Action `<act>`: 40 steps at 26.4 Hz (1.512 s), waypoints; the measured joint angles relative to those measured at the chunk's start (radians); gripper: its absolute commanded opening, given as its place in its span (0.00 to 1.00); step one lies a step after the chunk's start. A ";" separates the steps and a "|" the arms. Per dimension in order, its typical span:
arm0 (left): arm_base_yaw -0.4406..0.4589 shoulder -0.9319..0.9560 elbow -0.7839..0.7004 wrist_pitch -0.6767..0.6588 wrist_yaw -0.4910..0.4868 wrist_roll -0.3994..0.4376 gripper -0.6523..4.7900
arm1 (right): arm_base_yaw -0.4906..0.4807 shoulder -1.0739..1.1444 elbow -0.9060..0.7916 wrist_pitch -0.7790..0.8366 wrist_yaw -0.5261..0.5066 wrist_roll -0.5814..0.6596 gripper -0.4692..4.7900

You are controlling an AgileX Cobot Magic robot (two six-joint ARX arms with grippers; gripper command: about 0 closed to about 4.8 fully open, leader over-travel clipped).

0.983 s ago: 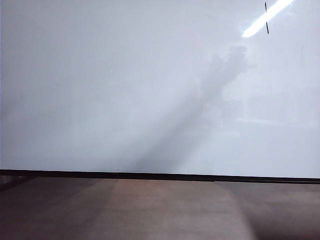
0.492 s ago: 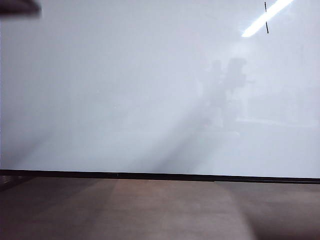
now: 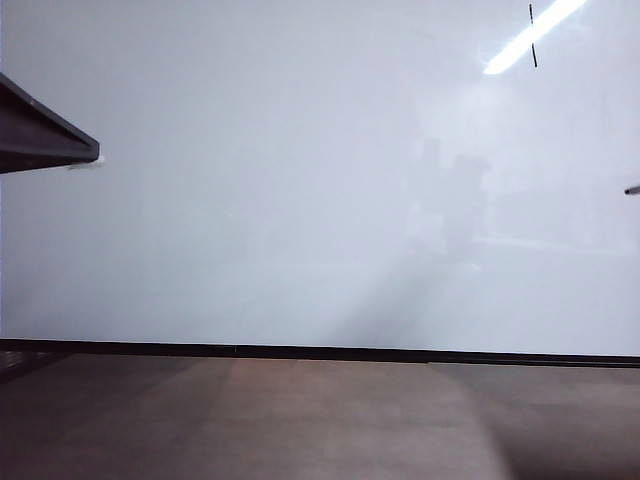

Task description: Reach to the right to find the marker pen, pick it up, and write the number 1 on the whiteboard.

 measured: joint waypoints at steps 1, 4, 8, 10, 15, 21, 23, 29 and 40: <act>0.000 0.000 -0.005 0.001 0.000 -0.002 0.11 | 0.008 -0.012 -0.015 0.001 0.011 0.001 0.08; 0.000 0.000 -0.034 0.012 0.000 -0.003 0.11 | 0.027 -0.051 -0.059 -0.002 0.014 0.001 0.08; 0.000 0.000 -0.088 0.011 0.023 -0.027 0.11 | 0.053 -0.127 -0.089 -0.053 0.014 0.001 0.08; 0.000 0.000 -0.094 -0.002 0.021 -0.042 0.11 | 0.064 -0.154 -0.090 -0.059 0.029 0.002 0.08; 0.000 0.000 -0.094 -0.007 0.021 -0.045 0.11 | 0.070 -0.167 -0.101 -0.110 0.082 0.002 0.08; 0.000 0.000 -0.094 -0.007 0.021 -0.045 0.11 | 0.094 -0.169 -0.103 -0.103 0.061 0.043 0.08; 0.001 -0.007 -0.094 -0.008 0.021 -0.045 0.11 | 0.100 -0.177 -0.103 -0.101 0.058 0.047 0.08; 0.301 -0.259 -0.094 -0.057 0.136 -0.045 0.11 | 0.100 -0.178 -0.103 -0.103 0.058 0.047 0.08; 0.801 -0.347 -0.094 -0.059 0.129 -0.045 0.11 | 0.021 -0.178 -0.103 -0.102 0.058 0.047 0.08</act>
